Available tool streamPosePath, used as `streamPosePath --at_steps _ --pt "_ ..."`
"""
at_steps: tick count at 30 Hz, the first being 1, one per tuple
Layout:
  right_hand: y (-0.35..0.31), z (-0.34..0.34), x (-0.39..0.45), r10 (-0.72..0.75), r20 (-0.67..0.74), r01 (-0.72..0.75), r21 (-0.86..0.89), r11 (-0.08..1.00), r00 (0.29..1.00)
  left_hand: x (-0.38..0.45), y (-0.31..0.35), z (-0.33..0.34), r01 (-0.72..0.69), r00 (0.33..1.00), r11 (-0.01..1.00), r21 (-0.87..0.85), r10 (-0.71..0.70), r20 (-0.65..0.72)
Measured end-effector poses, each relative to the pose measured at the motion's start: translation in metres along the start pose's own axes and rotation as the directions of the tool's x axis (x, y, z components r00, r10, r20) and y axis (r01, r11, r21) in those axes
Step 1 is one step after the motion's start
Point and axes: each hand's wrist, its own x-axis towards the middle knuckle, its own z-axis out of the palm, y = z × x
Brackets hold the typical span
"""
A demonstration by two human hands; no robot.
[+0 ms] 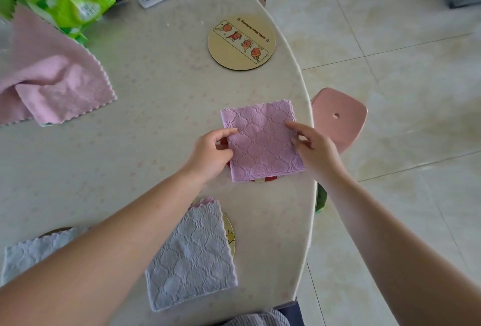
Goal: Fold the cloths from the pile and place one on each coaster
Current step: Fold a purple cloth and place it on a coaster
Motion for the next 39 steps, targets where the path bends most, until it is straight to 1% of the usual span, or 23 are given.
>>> streamPosePath --at_steps 7,8,9,10,11,12,13,14,15,16,17,19,20,22,25,27,29,31,33,35,37,39 --pt "0.006 0.001 0.001 -0.001 0.01 0.001 0.001 1.0 1.0 0.003 -0.003 0.001 -0.016 1.0 1.0 -0.015 0.016 -0.014" --pt "0.006 0.001 0.0 -0.015 -0.002 0.015 -0.018 1.0 1.0 0.003 -0.003 0.002 -0.027 0.999 0.999 0.022 0.028 -0.022" --pt "0.006 0.002 -0.002 -0.035 -0.035 0.034 -0.046 0.998 0.999 0.003 -0.003 0.003 -0.067 0.996 0.992 0.108 0.073 -0.055" --pt "0.006 0.003 -0.004 -0.06 -0.085 0.053 -0.086 0.995 0.995 0.003 -0.003 0.003 -0.13 0.983 0.964 0.231 0.156 -0.1" --pt "0.006 0.004 -0.005 -0.089 -0.135 0.07 -0.144 0.987 0.987 0.003 -0.004 0.004 -0.197 0.958 0.913 0.356 0.256 -0.129" --pt "0.005 0.005 -0.006 -0.133 -0.167 0.095 -0.218 0.971 0.977 0.002 -0.005 0.005 -0.262 0.928 0.844 0.468 0.354 -0.119" --pt "0.004 0.007 -0.006 -0.196 -0.167 0.14 -0.3 0.944 0.966 0.001 -0.005 0.007 -0.332 0.895 0.755 0.566 0.441 -0.064" --pt "0.002 0.01 -0.005 -0.267 -0.132 0.201 -0.374 0.905 0.955 0.002 -0.006 0.012 -0.404 0.858 0.644 0.65 0.513 0.024" --pt "-0.001 0.014 -0.003 -0.328 -0.075 0.264 -0.436 0.86 0.942 0.001 -0.007 0.018 -0.461 0.824 0.526 0.715 0.553 0.124" --pt "-0.005 0.018 -0.001 -0.369 -0.012 0.317 -0.49 0.812 0.929 0.002 -0.008 0.025 -0.492 0.806 0.429 0.758 0.553 0.21" --pt "-0.007 0.023 0.001 -0.382 0.055 0.35 -0.538 0.767 0.922 0.002 -0.009 0.03 -0.494 0.81 0.367 0.788 0.524 0.264" --pt "-0.007 0.03 0.003 -0.359 0.165 0.381 -0.606 0.698 0.919 0.005 -0.013 0.035 -0.428 0.871 0.328 0.842 0.398 0.288" --pt "-0.003 0.032 0.004 -0.343 0.193 0.384 -0.63 0.674 0.919 0.006 -0.017 0.036 -0.385 0.902 0.326 0.864 0.331 0.277" --pt "0.003 0.03 0.007 -0.303 0.202 0.357 -0.672 0.649 0.931 0.009 -0.021 0.034 -0.329 0.933 0.33 0.885 0.261 0.249" --pt "0.003 0.023 0.008 -0.197 0.181 0.267 -0.707 0.655 0.963 0.012 -0.019 0.026 -0.274 0.954 0.388 0.88 0.223 0.199" --pt "-0.002 0.019 0.008 -0.135 0.191 0.232 -0.726 0.647 0.972 0.011 -0.021 0.012 -0.239 0.968 0.448 0.862 0.181 0.174" --pt "-0.016 0.016 0.008 -0.135 0.2 0.239 -0.729 0.641 0.971 0.005 -0.027 -0.011 -0.21 0.976 0.499 0.841 0.16 0.149" --pt "-0.037 0.018 0.009 -0.187 0.196 0.271 -0.708 0.653 0.963 -0.006 -0.037 -0.041 -0.173 0.981 0.517 0.838 0.164 0.102" --pt "-0.066 0.032 0.008 -0.252 0.224 0.337 -0.663 0.669 0.941 -0.02 -0.05 -0.076 -0.108 0.987 0.572 0.813 0.158 0.02" --pt "-0.098 0.057 0.005 -0.3 0.309 0.43 -0.602 0.673 0.902 -0.032 -0.064 -0.115 -0.032 0.986 0.65 0.759 0.146 -0.084" --pt "-0.126 0.09 0.002 -0.327 0.43 0.53 -0.542 0.652 0.841 -0.043 -0.076 -0.153 0.056 0.972 0.704 0.709 0.123 -0.199" --pt "-0.148 0.128 -0.001 -0.348 0.54 0.622 -0.488 0.613 0.767 -0.049 -0.086 -0.187 0.117 0.951 0.732 0.672 0.111 -0.287"
